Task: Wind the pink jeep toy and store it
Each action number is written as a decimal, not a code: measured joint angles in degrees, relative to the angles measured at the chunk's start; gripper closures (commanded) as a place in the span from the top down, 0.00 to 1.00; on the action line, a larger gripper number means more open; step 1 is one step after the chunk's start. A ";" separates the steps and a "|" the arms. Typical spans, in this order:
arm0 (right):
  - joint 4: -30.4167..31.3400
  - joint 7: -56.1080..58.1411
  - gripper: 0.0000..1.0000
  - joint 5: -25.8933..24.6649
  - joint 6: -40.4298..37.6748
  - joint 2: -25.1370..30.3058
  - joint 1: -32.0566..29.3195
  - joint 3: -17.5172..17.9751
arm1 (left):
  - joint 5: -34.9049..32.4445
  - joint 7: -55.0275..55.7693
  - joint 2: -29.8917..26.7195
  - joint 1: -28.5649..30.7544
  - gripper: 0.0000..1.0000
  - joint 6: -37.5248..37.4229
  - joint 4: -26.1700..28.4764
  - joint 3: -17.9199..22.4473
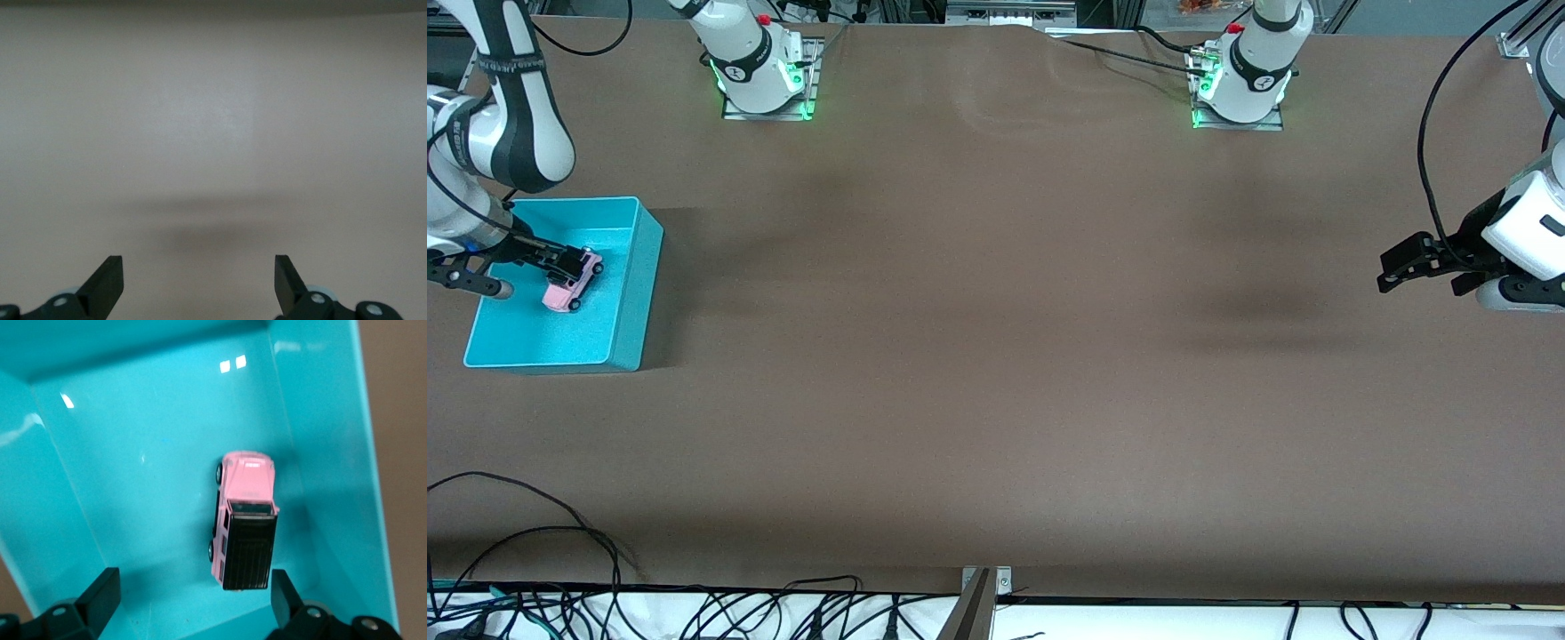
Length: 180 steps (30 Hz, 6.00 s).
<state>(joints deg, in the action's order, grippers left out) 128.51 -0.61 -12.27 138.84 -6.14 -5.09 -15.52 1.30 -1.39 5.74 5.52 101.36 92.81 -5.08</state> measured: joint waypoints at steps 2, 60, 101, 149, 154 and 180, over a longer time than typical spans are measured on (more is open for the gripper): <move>0.01 0.00 1.00 0.00 0.01 1.35 0.59 0.54 | 0.00 0.00 0.00 0.00 1.00 0.00 0.00 0.00; -34.95 0.17 1.00 13.25 -46.88 8.20 2.91 18.32 | 0.00 0.00 0.00 0.00 1.00 0.00 0.00 0.00; -34.89 1.82 1.00 12.27 -44.73 8.03 0.69 21.09 | 0.00 0.00 0.00 -0.01 1.00 0.00 0.00 0.00; -34.89 1.86 1.00 12.27 -44.61 7.32 0.10 20.59 | 0.00 0.00 0.24 0.75 1.00 -0.01 0.27 0.62; -34.89 1.86 1.00 12.27 -44.61 7.32 0.11 20.59 | 0.00 0.00 0.42 1.43 1.00 -0.03 0.31 0.63; -34.89 1.86 1.00 12.27 -44.63 7.32 0.10 20.59 | 0.00 0.00 0.80 1.68 1.00 -0.03 0.19 -0.35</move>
<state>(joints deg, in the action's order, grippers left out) 93.62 1.25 0.00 94.21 1.19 -4.98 5.07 1.30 -1.40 6.54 7.20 101.33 93.00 -5.44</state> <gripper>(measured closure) 0.000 0.000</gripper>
